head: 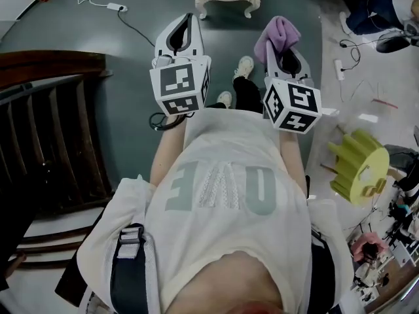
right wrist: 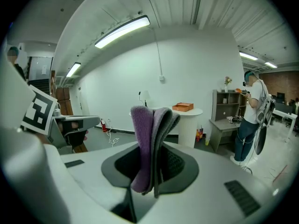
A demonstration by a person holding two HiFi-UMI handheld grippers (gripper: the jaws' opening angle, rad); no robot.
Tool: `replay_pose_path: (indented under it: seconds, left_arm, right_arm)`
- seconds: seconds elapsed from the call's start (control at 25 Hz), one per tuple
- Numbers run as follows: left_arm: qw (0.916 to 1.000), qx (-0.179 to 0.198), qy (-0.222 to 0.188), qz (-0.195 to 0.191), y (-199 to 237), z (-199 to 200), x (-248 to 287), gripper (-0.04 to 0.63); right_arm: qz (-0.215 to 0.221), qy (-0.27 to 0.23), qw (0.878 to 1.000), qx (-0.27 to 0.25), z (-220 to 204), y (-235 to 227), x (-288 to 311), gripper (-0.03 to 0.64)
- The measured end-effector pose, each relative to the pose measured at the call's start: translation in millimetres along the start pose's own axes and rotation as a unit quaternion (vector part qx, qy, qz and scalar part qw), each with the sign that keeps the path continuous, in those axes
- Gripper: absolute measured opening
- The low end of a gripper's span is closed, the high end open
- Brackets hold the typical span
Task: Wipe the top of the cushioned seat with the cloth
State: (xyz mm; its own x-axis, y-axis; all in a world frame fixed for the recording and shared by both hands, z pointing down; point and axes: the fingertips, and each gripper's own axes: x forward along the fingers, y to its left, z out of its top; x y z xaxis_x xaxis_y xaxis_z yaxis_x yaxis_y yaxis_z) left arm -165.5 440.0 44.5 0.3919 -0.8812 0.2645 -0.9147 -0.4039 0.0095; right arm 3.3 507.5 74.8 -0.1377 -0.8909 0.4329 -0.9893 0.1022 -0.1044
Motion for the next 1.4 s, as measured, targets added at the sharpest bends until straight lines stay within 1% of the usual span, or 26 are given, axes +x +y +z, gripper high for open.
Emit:
replay_pose_path:
  seconds: [0.16, 0.32, 0.44, 0.6, 0.76, 0.88, 1.08, 1.2, 1.28, 1.4]
  left_arm:
    - [1.0000, -0.005, -0.001, 0.008, -3, 3, 13, -0.008]
    - [0.9997, -0.007, -0.007, 0.022, 2, 5, 28, -0.008]
    - [0.9995, -0.011, -0.008, 0.030, 9, 3, 49, -0.008]
    - [0.9993, -0.009, -0.004, 0.035, 20, 5, 88, -0.008]
    - [0.9990, -0.009, -0.004, 0.043, 27, 22, 141, -0.008]
    - [0.9989, -0.005, 0.001, 0.046, 32, 34, 189, -0.008]
    - [0.9982, -0.007, 0.006, 0.060, 54, 70, 266, -0.008]
    - [0.9976, -0.008, 0.000, 0.069, 64, 87, 304, -0.008]
    - [0.9972, -0.010, 0.001, 0.074, 70, 92, 332, -0.008]
    - [0.9968, -0.013, 0.020, 0.076, 74, 91, 369, -0.008]
  right_arm:
    - [0.008, -0.008, 1.000, -0.006, 12, -12, 17, 0.091]
    - [0.027, -0.011, 1.000, -0.010, 19, -14, 48, 0.091]
    - [0.044, -0.014, 0.999, -0.019, 26, -14, 78, 0.091]
    - [0.053, -0.015, 0.998, -0.023, 40, -19, 122, 0.091]
    - [0.059, -0.011, 0.998, -0.031, 62, -41, 168, 0.091]
    - [0.066, 0.003, 0.998, -0.021, 79, -62, 213, 0.091]
    - [0.085, 0.017, 0.996, -0.035, 126, -80, 288, 0.091]
    - [0.100, 0.021, 0.994, -0.044, 143, -86, 326, 0.091]
    - [0.109, 0.026, 0.993, -0.047, 150, -91, 353, 0.091]
    - [0.119, 0.040, 0.991, -0.051, 159, -99, 385, 0.091]
